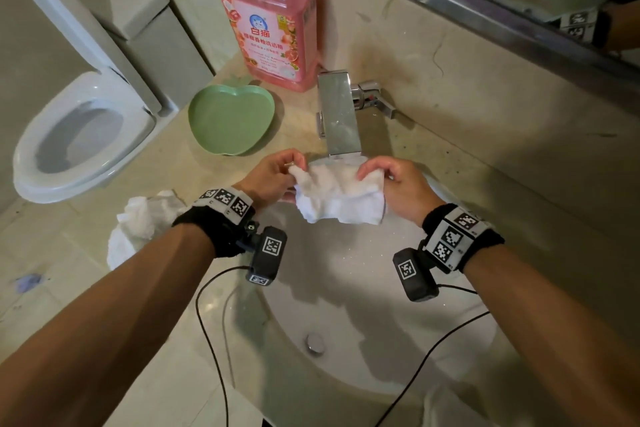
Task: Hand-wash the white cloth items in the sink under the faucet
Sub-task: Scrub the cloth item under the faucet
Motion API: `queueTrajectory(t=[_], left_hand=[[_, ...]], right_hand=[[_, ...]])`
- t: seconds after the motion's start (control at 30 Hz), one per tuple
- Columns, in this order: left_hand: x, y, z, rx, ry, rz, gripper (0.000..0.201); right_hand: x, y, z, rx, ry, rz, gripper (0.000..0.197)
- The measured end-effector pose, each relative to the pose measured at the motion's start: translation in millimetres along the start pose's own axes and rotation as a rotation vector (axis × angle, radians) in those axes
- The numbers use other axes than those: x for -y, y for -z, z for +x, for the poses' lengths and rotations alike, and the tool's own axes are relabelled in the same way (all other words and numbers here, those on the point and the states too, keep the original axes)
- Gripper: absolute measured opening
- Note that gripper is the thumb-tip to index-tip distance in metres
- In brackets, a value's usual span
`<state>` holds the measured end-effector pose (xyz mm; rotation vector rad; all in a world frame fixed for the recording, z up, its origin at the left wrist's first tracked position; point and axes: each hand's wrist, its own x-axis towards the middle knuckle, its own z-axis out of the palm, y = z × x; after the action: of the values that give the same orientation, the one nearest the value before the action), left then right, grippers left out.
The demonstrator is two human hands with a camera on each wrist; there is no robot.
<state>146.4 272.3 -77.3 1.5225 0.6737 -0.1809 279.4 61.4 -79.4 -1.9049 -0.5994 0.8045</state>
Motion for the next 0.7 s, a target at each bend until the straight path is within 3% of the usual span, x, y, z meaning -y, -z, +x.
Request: queueTrajectory(t=[0.23, 0.33, 0.43, 0.53, 0.67, 0.7], left_hand=[[-11.5, 1.4, 6.9, 0.157, -0.042, 0.228, 0.045], [-18.3, 7.4, 8.1, 0.171, -0.023, 0.153, 0.031], [-19.7, 8.8, 9.8, 0.096, -0.022, 0.215, 0.018], [-14.8, 5.9, 16.2, -0.034, -0.053, 0.65, 0.05], [-15.3, -11.6, 17.9, 0.041, -0.026, 0.732, 0.08], [-16.7, -17.2, 19.3, 0.048, -0.035, 0.783, 0.079]], right_hand=[[-0.6, 13.4, 2.5, 0.052, -0.059, -0.056, 0.056], [7.1, 15.2, 3.7, 0.016, -0.14, 0.121, 0.027], [10.5, 12.4, 6.9, 0.029, -0.103, 0.067, 0.023], [10.8, 4.3, 13.1, 0.03, -0.043, 0.019, 0.054], [13.0, -5.8, 16.2, -0.008, -0.034, -0.028, 0.048], [12.8, -6.8, 15.9, -0.027, -0.022, -0.048, 0.047]])
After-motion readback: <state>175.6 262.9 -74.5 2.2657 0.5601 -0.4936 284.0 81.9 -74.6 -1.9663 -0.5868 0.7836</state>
